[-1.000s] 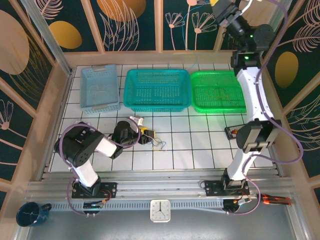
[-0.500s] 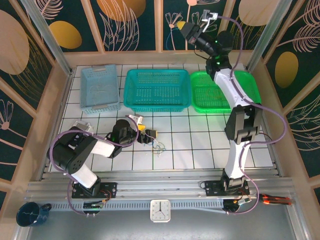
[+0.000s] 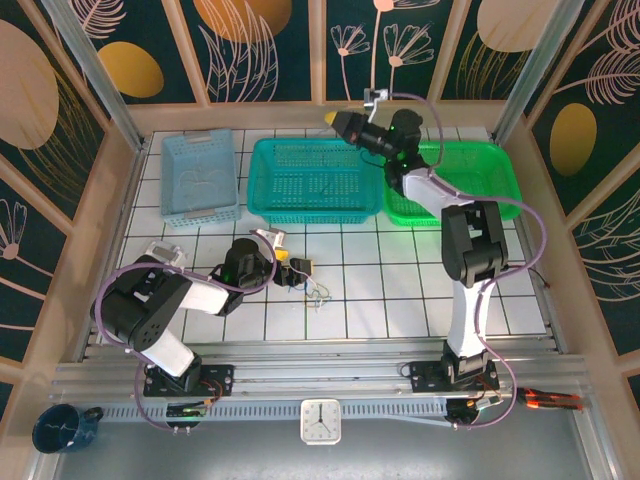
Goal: Untangle the cables
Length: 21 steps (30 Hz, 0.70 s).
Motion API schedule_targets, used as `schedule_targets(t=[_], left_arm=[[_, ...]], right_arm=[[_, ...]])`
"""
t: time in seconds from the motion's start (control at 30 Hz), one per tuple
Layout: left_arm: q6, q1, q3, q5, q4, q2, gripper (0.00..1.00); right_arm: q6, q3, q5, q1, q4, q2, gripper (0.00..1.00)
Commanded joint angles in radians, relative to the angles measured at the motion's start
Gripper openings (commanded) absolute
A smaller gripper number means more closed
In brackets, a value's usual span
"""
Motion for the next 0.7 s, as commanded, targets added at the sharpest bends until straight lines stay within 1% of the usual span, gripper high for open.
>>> schedule_targets(t=[0.0, 0.17, 0.23, 0.27, 0.3, 0.33, 0.37, 0.43, 0.5, 0.57, 0.67], left_arm=[[-0.009, -0.003, 0.022, -0.017, -0.001, -0.003, 0.99], [-0.012, -0.003, 0.024, -0.021, 0.001, 0.004, 0.99], [-0.014, -0.003, 0.026, -0.021, 0.001, 0.003, 0.99], [-0.013, -0.002, 0.027, -0.021, -0.001, 0.002, 0.99], [-0.013, -0.003, 0.030, -0.023, -0.002, 0.000, 0.99], [-0.012, -0.003, 0.031, -0.024, -0.006, 0.000, 0.99], [-0.012, -0.003, 0.034, -0.024, -0.008, 0.000, 0.99], [-0.013, -0.003, 0.037, -0.025, -0.011, 0.001, 0.99], [-0.016, -0.003, 0.040, -0.030, -0.014, 0.005, 0.99], [-0.026, -0.002, 0.048, -0.045, -0.032, 0.008, 0.99], [-0.034, -0.002, 0.066, -0.062, -0.064, 0.009, 0.99]], right_arm=[[-0.009, -0.066, 0.020, 0.028, 0.107, 0.009, 0.00], [-0.019, -0.130, 0.031, 0.039, 0.122, 0.032, 0.00], [-0.046, -0.119, 0.029, 0.041, 0.081, 0.040, 0.00], [-0.071, -0.106, 0.030, 0.043, 0.038, 0.042, 0.02], [-0.098, -0.097, 0.033, 0.043, 0.001, 0.040, 0.13], [-0.129, -0.087, 0.036, 0.045, -0.041, 0.036, 0.30], [-0.156, -0.081, 0.042, 0.047, -0.078, 0.029, 0.43], [-0.198, -0.076, 0.058, 0.047, -0.139, 0.004, 0.57], [-0.240, -0.074, 0.066, 0.047, -0.192, -0.025, 0.64], [-0.283, -0.076, 0.081, 0.046, -0.246, -0.061, 0.66], [-0.324, -0.095, 0.089, 0.045, -0.295, -0.125, 0.67]])
